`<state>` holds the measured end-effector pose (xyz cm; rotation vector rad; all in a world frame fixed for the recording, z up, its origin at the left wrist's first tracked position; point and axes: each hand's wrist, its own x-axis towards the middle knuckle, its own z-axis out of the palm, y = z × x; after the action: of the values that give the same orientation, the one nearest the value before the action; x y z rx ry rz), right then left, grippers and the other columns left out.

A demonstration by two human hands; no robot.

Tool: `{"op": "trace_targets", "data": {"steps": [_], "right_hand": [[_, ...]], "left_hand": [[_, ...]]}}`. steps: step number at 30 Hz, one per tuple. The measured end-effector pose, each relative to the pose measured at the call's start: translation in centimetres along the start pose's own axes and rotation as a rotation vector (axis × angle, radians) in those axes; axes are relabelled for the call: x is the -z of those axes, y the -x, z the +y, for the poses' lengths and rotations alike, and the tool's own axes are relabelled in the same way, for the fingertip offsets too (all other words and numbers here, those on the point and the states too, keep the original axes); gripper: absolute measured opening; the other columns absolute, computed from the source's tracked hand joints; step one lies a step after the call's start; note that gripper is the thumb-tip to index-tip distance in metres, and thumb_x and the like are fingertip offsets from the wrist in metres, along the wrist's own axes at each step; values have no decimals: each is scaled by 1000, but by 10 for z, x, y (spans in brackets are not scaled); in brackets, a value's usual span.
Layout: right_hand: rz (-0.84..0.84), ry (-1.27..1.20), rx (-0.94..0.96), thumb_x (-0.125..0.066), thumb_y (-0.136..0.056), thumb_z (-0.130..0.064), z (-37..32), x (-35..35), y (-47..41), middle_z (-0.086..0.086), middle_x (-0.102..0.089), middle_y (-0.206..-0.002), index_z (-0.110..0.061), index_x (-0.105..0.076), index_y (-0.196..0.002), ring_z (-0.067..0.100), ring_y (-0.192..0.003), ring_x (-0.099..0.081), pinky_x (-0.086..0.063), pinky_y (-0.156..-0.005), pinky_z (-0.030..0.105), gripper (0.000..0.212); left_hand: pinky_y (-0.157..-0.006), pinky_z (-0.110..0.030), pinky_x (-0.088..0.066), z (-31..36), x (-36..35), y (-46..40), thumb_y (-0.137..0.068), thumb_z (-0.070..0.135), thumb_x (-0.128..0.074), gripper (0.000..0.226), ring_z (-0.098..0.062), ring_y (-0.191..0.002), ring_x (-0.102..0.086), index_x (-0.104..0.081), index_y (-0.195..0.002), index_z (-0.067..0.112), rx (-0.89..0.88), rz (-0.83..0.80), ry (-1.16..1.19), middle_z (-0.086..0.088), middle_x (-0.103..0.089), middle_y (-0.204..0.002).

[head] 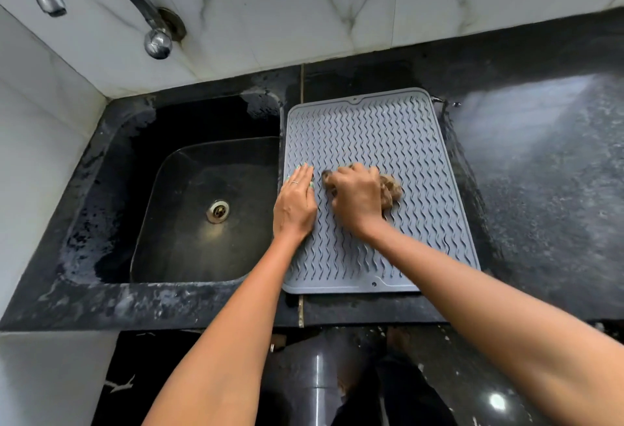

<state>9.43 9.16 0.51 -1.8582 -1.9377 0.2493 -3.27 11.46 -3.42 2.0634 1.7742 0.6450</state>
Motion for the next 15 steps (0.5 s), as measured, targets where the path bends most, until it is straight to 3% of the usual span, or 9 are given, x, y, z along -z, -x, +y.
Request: {"op": "trace_targets", "data": {"steps": [2, 4, 8, 11, 13, 15], "right_hand": [[72, -36, 39, -58, -72, 4, -5, 3, 40, 5, -71, -67, -10, -72, -68, 22, -64, -56, -32, -62, 28, 20], [83, -55, 115, -62, -65, 3, -6, 8, 79, 1, -67, -57, -13, -67, -58, 21, -56, -53, -27, -58, 26, 18], [-29, -195, 93, -76, -61, -6, -7, 23, 98, -5, -67, -53, -20, -71, -55, 15, -52, -53, -41, -56, 27, 16], [41, -337, -74, -73, -74, -9, -2, 32, 58, -3, -71, -65, -19, -74, -70, 13, -64, -58, -49, -73, 36, 11], [15, -246, -109, -61, -82, -5, 2, 29, 22, -1, -73, -89, -18, -73, -92, 18, -86, -60, -42, -85, 39, 20], [-74, -110, -71, -54, -83, -4, 4, 23, 9, -1, -70, -105, -20, -69, -107, 20, -97, -55, -36, -88, 37, 32]], "left_hand": [[-119, -30, -20, -1, -1, -1, -96, 10, -40, 47, -17, -143, -30, -40, -143, 9, -3, 1, -7, -6, -37, -152], [-119, -30, -21, -1, -1, 0, -96, 10, -39, 47, -17, -143, -30, -39, -144, 9, -6, 5, -10, -5, -37, -152], [-119, -30, -18, 1, 0, 0, -98, 12, -38, 48, -17, -144, -26, -36, -145, 8, 2, -15, -22, -6, -34, -153], [-121, -31, -6, 4, 2, 4, -100, 19, -34, 51, -18, -148, -14, -26, -149, 10, -21, -82, -100, -6, -23, -158], [-119, -34, 4, 2, 4, 11, -100, 25, -32, 53, -20, -149, -7, -20, -151, 14, -24, -106, -197, -4, -17, -160], [-118, -38, 8, -1, 4, 20, -101, 29, -28, 54, -21, -149, -5, -15, -152, 17, -29, -116, -293, -2, -14, -160]]}}
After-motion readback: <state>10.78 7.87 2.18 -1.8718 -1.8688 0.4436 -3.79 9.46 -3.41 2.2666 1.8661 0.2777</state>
